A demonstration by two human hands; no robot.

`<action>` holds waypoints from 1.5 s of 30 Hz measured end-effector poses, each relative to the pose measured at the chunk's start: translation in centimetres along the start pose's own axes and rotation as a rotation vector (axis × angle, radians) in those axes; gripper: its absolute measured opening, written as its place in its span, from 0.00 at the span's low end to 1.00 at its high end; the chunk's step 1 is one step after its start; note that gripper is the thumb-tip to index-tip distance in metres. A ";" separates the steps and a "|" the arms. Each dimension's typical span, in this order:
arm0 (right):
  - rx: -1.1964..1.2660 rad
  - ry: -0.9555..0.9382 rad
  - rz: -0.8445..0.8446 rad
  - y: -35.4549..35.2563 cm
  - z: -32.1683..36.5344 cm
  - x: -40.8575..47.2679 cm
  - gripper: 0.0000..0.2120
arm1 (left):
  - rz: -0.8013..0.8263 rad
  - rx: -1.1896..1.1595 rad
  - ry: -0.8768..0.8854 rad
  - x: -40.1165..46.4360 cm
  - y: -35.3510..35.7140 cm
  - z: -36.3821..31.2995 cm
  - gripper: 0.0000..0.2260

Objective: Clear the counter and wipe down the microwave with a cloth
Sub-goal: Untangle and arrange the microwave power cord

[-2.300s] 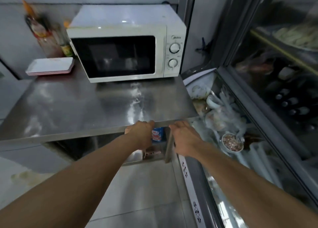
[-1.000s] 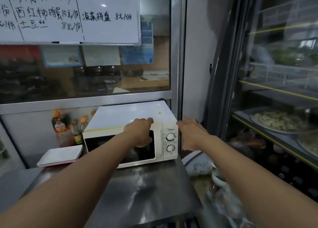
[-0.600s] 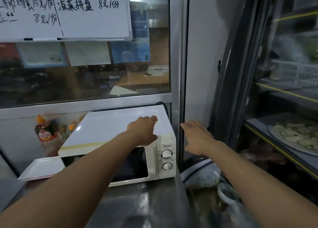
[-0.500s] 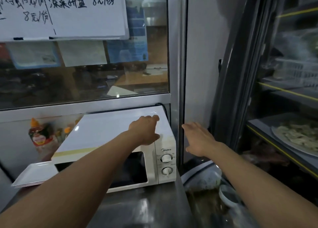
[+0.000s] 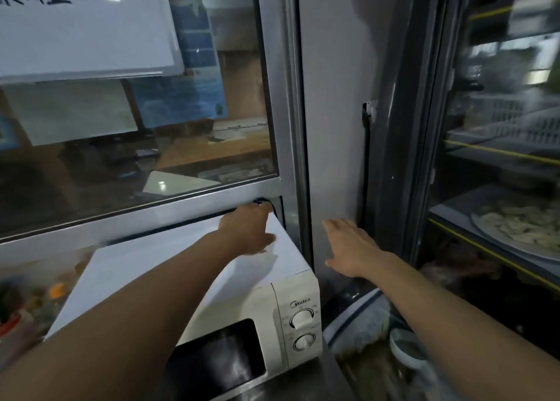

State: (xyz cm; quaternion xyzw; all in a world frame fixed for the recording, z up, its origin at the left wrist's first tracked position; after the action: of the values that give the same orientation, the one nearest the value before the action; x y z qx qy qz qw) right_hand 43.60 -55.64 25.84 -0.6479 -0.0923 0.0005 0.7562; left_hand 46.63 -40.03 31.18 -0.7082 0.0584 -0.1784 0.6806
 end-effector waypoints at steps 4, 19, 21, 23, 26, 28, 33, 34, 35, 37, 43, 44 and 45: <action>0.051 0.037 0.020 1.8 -0.8 2.0 0.33 | 0.021 -0.021 0.012 2.2 1.6 1.0 0.27; 0.288 -0.013 0.115 13.4 -3.9 16.6 0.30 | 0.035 0.009 -0.131 12.4 7.5 4.6 0.25; 0.351 -0.018 0.135 15.2 -4.1 18.6 0.30 | 0.013 0.019 -0.140 13.5 8.0 4.7 0.23; 0.433 -0.028 0.132 16.8 -4.2 20.2 0.32 | -0.007 0.031 -0.153 14.5 8.4 5.0 0.21; 0.568 -0.031 0.103 18.8 -4.1 22.3 0.31 | -0.024 0.045 -0.165 15.6 9.1 5.4 0.18; 0.648 -0.039 0.091 20.3 -3.8 23.6 0.28 | -0.040 0.051 -0.168 16.2 9.4 5.6 0.17; 0.805 -0.026 0.069 23.6 -3.2 25.7 0.27 | -0.081 0.060 -0.169 16.8 9.8 6.1 0.17; 0.840 -0.019 0.077 24.2 -3.1 25.9 0.27 | -0.086 0.063 -0.168 16.8 9.9 6.1 0.17; 0.878 -0.013 0.087 24.7 -3.0 26.1 0.27 | -0.089 0.067 -0.167 16.8 9.9 6.1 0.17; 0.927 -0.008 0.107 25.6 -2.7 26.5 0.26 | -0.091 0.073 -0.167 16.9 10.0 6.1 0.17; 0.948 0.010 0.056 26.4 -3.2 26.4 0.05 | -0.092 0.078 -0.153 17.0 10.0 5.8 0.17; 0.955 0.032 0.041 26.2 -3.9 26.2 0.04 | -0.093 0.073 -0.151 17.0 10.0 5.7 0.16; 0.963 0.045 0.023 25.8 -4.6 26.0 0.05 | -0.094 0.069 -0.147 17.0 9.9 5.5 0.16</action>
State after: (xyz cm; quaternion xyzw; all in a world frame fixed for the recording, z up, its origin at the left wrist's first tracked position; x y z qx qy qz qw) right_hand 72.86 -52.86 3.51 -0.2249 -0.0581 0.0378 0.9719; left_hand 65.87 -41.08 24.28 -0.6974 -0.0312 -0.1594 0.6980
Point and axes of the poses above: each hand's wrist, its own x-axis towards the middle knuckle, its own y-axis out of the palm, z = x × y, the point moved 9 cm from there along x, towards the middle knuckle, and after that the axes turned 4 degrees about -z, right-handed, at the moved point
